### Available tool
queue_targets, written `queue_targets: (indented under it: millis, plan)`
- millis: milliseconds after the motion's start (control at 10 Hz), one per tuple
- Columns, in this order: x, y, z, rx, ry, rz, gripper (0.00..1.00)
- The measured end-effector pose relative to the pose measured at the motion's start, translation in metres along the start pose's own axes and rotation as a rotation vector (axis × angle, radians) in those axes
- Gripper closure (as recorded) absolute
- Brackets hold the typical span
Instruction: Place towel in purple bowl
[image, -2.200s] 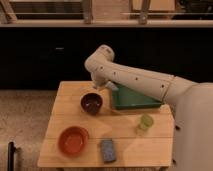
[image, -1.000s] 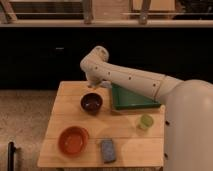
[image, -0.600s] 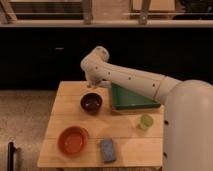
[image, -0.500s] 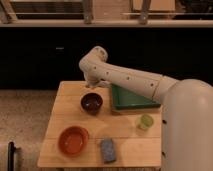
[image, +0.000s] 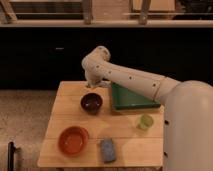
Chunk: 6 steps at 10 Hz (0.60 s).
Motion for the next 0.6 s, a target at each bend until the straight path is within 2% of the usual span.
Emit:
queue_targets:
  millis: [400, 600]
  plan:
    - [-0.016, 0.020, 0.002, -0.002, -0.117, -0.072, 1.00]
    - [-0.025, 0.029, 0.002, 0.010, -0.190, -0.111, 1.00]
